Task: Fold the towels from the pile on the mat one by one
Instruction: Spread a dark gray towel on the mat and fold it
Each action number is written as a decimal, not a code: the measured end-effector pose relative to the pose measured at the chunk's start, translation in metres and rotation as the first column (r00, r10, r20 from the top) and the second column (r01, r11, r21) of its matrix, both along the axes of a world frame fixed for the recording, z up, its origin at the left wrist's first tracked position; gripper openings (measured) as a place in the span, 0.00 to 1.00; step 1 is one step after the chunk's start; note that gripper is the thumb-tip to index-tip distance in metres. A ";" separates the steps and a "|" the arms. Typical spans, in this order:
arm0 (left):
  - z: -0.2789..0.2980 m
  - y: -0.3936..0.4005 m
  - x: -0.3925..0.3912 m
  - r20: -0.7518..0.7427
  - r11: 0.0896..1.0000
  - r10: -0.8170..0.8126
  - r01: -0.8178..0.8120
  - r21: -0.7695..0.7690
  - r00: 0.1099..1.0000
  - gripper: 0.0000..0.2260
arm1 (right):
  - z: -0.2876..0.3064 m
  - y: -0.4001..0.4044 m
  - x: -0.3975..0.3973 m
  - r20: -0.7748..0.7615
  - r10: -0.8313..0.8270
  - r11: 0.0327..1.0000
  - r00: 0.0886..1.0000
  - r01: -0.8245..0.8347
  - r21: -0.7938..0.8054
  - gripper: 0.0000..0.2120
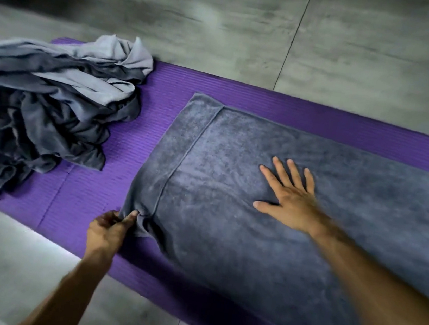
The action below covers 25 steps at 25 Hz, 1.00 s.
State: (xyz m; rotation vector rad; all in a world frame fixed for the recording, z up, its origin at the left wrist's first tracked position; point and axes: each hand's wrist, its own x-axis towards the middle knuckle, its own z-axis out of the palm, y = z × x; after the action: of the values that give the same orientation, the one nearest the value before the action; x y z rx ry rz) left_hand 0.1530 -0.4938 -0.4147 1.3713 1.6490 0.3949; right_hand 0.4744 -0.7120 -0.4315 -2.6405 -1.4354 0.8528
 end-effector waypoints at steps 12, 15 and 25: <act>0.012 -0.027 -0.028 -0.609 0.666 -0.502 0.724 0.181 0.614 0.29 | -0.002 -0.106 -0.169 0.147 0.220 0.912 0.964 -0.257 0.319 0.24; 0.013 -0.043 -0.017 -0.617 0.709 -0.470 0.686 0.162 0.631 0.27 | 0.008 -0.085 -0.146 0.128 0.178 0.909 0.976 -0.213 0.357 0.21; 0.002 -0.059 -0.028 -0.589 0.809 -0.316 0.535 0.242 0.744 0.15 | 0.049 0.178 -0.035 -0.771 -0.389 0.686 0.504 0.717 0.123 0.14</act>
State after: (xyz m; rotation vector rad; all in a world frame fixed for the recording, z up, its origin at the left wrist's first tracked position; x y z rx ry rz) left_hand 0.1254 -0.5526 -0.4123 2.2853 1.6356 0.0649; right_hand 0.4397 -0.5342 -0.3822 -1.8671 -0.4037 1.0872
